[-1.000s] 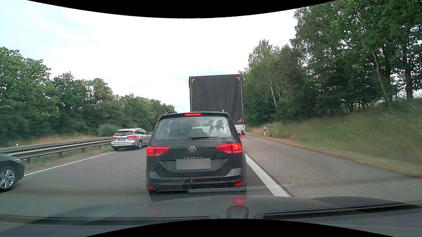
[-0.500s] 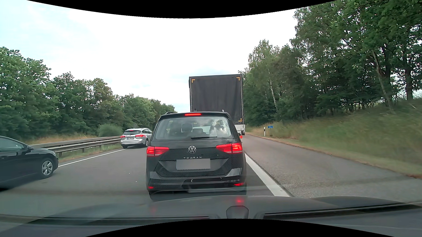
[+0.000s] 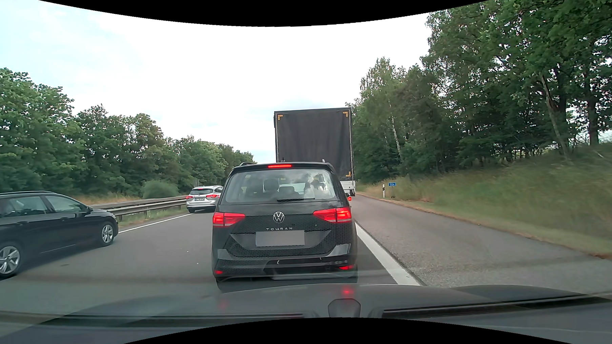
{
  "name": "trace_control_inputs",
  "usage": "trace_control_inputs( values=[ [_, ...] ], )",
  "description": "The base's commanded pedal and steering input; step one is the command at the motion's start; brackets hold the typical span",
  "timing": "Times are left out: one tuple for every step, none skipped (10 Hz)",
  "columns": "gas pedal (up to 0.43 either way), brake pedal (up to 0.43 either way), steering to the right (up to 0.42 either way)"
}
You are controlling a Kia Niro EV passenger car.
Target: Follow the waypoints while adhering to traffic rules and regulations
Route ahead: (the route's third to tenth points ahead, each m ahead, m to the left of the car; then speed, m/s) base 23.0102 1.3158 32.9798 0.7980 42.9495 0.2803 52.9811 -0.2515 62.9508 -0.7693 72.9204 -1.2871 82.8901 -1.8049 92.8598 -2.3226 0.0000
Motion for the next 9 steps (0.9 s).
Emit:
trace_control_inputs(
  values=[
    [0.0, 0.244, -0.002],
    [0.0, 0.244, -0.002],
    [0.0, 0.244, -0.002],
    [0.0, 0.244, -0.001],
    [0.0, 0.244, -0.001],
    [0.0, 0.244, -0.001],
    [0.0, 0.244, -0.001],
    [0.0, 0.244, -0.001],
    [0.0, 0.244, -0.001]
  ],
)
